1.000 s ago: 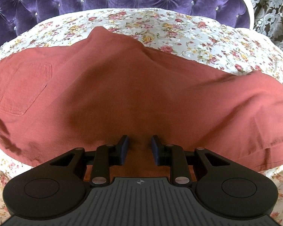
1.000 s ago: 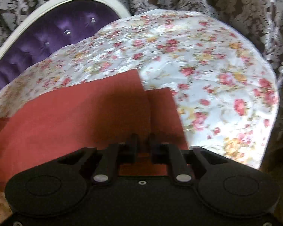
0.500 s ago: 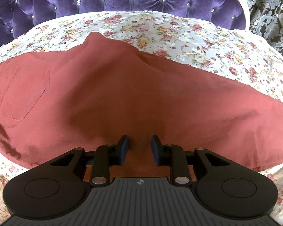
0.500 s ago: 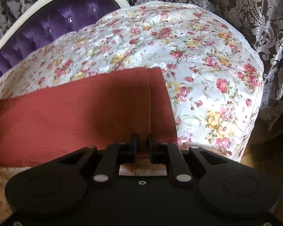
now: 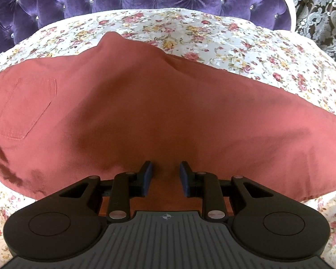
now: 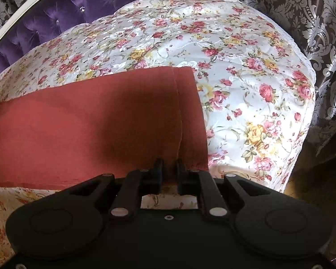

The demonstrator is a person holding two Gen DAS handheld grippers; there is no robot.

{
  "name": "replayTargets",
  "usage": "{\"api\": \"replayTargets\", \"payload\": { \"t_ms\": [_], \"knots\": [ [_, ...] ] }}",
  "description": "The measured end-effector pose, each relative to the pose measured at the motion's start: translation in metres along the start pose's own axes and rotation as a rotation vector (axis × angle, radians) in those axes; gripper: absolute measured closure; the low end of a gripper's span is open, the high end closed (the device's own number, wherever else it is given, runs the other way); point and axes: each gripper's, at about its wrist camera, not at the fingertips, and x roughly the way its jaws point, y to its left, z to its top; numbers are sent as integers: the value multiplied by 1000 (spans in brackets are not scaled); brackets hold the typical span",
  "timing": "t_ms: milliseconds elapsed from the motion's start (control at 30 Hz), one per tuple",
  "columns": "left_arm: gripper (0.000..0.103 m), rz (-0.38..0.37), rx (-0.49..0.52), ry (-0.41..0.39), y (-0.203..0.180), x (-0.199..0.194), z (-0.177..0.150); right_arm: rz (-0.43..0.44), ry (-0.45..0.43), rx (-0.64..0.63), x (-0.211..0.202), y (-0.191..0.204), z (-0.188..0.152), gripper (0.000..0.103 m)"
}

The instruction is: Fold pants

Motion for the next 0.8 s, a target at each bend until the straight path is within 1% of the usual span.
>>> {"api": "replayTargets", "payload": {
  "t_ms": [33, 100, 200, 233, 300, 367, 433, 567, 800],
  "knots": [
    [76, 0, 4, 0, 0, 0, 0, 4, 1, 6, -2, -1, 1, 82],
    [76, 6, 16, 0, -2, 0, 0, 10, -20, 20, -9, -2, 4, 74],
    [76, 10, 26, -3, -3, 1, -1, -9, -97, 25, -19, -6, 12, 65],
    [76, 10, 27, -3, -3, 1, -1, -15, -118, 28, -20, -8, 16, 65],
    [76, 9, 25, -3, -3, 1, 0, 1, -159, 25, -15, -10, 25, 64],
    [76, 10, 26, -3, -2, 1, -1, 26, -170, 18, -5, -11, 35, 64],
    [76, 12, 22, -1, -3, 1, 0, 52, -176, 4, 4, -11, 43, 64],
    [76, 17, 26, -4, -5, 1, 0, 53, -147, -14, 21, -7, 50, 64],
    [76, 13, 33, -3, -3, 0, -1, 75, -154, 22, 26, -12, 53, 62]
  ]
}}
